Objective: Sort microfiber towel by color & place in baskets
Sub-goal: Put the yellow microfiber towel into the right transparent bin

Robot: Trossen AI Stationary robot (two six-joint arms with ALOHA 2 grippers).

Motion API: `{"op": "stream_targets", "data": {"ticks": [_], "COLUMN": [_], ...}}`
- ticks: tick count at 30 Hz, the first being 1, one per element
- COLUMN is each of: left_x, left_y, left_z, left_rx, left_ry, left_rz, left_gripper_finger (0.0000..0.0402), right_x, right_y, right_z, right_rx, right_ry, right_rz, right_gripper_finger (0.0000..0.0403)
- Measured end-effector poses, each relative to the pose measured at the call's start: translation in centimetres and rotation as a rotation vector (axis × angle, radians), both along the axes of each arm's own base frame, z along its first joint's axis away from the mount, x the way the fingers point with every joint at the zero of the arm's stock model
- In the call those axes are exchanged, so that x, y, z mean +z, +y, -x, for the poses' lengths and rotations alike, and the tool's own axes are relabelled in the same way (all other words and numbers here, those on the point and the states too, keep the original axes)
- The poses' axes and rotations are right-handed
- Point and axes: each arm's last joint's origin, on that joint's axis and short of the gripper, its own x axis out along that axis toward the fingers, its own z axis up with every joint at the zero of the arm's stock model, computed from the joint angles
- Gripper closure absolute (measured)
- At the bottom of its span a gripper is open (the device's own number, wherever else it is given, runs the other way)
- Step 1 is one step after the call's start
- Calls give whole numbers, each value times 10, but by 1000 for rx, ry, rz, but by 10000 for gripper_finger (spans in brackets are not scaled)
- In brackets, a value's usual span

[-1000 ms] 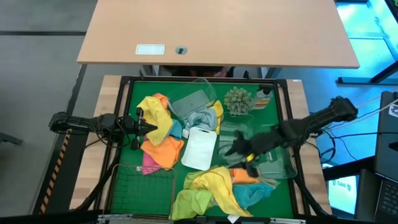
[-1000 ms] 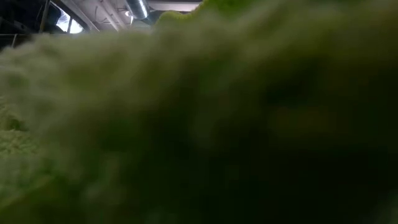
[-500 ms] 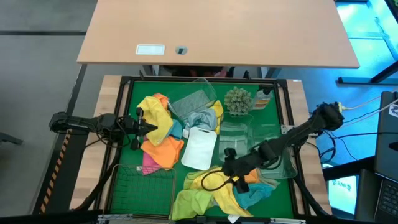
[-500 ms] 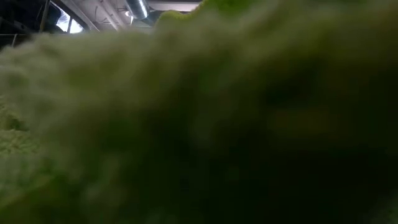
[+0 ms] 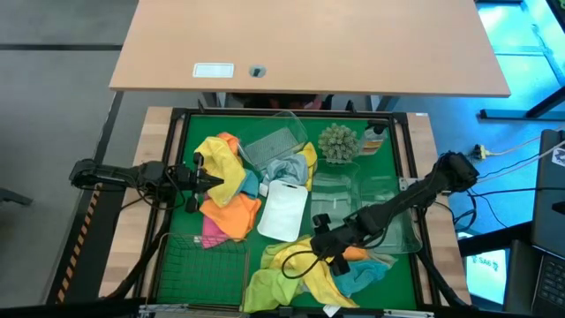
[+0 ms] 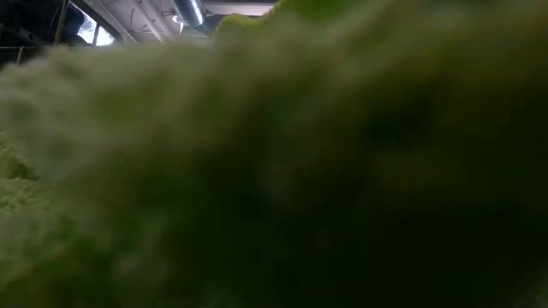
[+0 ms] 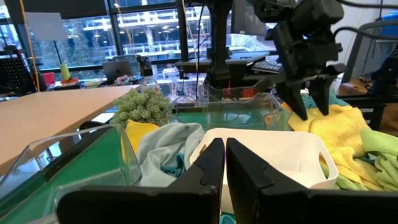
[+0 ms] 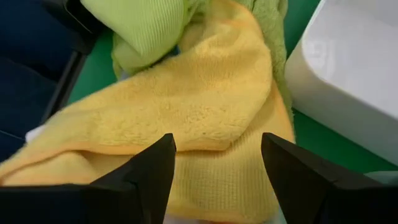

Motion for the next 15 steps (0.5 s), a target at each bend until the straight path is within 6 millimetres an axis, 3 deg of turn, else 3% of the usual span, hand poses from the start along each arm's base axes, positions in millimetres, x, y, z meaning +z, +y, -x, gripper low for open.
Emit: {"op": "stream_targets", "data": {"ticks": [10, 15], "left_x": [0, 0], "left_y": [0, 0], "left_z": [0, 0], "left_rx": [0, 0], "left_ry": [0, 0], "left_rz": [0, 0], "left_gripper_finger": [388, 388], "right_x": [-15, -15], "right_y": [3, 3], "right_z": [-5, -6], "right_rx": [0, -2], "right_ry": [30, 26], "right_rz": [18, 18], "right_gripper_finger": [167, 203]}}
